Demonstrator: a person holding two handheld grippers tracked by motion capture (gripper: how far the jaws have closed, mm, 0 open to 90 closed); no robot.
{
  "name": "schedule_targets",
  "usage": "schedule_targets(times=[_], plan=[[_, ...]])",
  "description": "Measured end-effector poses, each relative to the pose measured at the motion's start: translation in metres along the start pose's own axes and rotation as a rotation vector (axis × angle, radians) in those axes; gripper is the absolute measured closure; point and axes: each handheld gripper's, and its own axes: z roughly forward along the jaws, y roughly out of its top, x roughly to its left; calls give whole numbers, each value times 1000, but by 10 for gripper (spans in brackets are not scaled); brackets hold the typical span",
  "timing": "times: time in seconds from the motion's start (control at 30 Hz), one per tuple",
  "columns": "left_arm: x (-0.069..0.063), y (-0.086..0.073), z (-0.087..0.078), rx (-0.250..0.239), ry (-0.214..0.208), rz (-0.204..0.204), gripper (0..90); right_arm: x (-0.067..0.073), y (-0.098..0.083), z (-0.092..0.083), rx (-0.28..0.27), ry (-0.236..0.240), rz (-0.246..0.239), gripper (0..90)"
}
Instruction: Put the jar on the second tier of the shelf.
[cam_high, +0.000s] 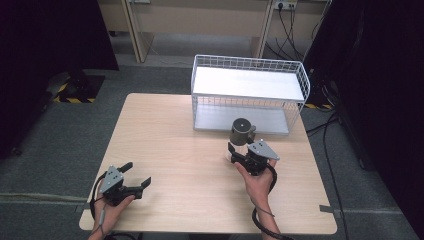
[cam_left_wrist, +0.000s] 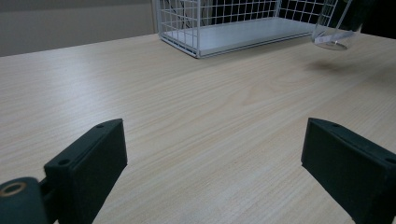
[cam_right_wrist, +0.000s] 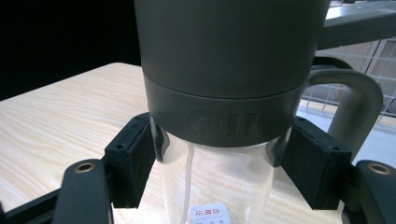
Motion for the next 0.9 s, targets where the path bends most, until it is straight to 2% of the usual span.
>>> schedule_targets(times=[0.37, 0.9], plan=[[0, 0, 0, 0, -1, -1, 63, -10, 16, -8, -27, -31, 16, 306], [0, 0, 0, 1, -3, 0, 63, -17, 31, -12, -58, -59, 35, 306]])
